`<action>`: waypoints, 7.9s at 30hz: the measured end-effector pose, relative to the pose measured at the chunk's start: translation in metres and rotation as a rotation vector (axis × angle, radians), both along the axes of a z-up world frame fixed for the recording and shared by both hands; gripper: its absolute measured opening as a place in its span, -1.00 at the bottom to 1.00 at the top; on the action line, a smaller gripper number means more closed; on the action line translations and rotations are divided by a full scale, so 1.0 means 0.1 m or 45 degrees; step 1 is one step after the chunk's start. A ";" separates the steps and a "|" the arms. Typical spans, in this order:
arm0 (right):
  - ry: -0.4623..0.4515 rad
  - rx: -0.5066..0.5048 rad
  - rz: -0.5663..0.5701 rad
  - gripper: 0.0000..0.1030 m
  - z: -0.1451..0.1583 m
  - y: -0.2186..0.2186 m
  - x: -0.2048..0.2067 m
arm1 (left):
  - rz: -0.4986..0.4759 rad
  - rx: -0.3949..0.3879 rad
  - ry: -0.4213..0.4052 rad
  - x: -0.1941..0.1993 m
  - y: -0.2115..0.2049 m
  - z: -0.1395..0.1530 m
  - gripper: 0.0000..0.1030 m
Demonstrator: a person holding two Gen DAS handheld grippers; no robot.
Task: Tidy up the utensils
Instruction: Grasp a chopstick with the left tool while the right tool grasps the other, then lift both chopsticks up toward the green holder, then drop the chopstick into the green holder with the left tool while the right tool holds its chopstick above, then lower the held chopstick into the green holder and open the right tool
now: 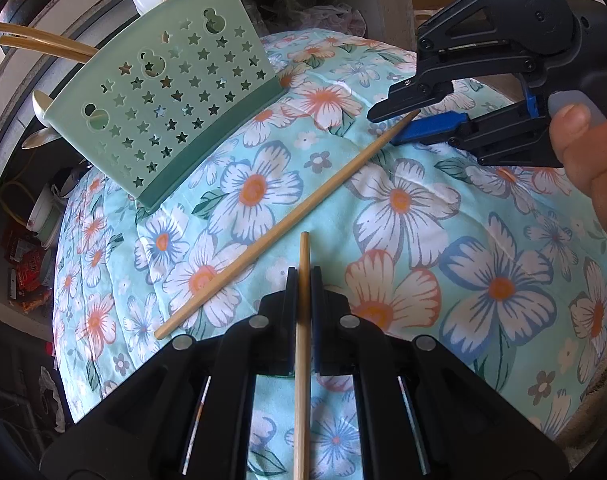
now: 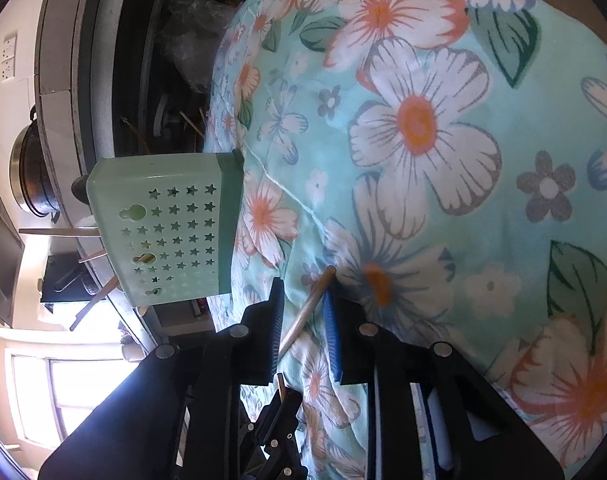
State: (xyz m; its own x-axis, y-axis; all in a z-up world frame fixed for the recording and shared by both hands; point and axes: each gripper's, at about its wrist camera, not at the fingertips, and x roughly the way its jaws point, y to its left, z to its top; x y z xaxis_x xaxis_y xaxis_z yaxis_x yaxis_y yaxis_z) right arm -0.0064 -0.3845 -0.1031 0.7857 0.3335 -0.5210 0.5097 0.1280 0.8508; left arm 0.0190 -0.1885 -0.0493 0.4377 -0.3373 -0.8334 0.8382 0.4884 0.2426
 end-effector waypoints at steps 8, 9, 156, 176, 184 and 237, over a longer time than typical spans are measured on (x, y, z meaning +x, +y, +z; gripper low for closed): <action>0.008 -0.011 -0.014 -0.62 -0.05 0.02 -0.01 | -0.001 0.005 -0.003 -0.01 -0.01 0.00 -0.91; 0.008 -0.013 -0.013 -0.62 -0.05 0.02 -0.01 | -0.001 0.005 -0.003 -0.01 -0.01 0.00 -0.91; -0.302 -0.799 -0.309 -0.89 1.55 -0.10 -0.88 | 0.244 -1.056 -0.333 0.98 0.20 2.85 -0.91; -0.294 -0.770 -0.295 -0.89 1.49 -0.16 -0.81 | 0.341 -1.007 -0.314 1.66 -0.21 2.33 -0.91; -0.285 -0.791 -0.279 -0.89 1.51 -0.05 -0.80 | 0.327 -0.995 -0.281 1.46 -0.04 2.14 -0.12; -0.718 -2.032 0.141 -0.88 3.05 1.43 0.77 | 0.618 -0.750 0.021 0.75 1.33 1.12 0.74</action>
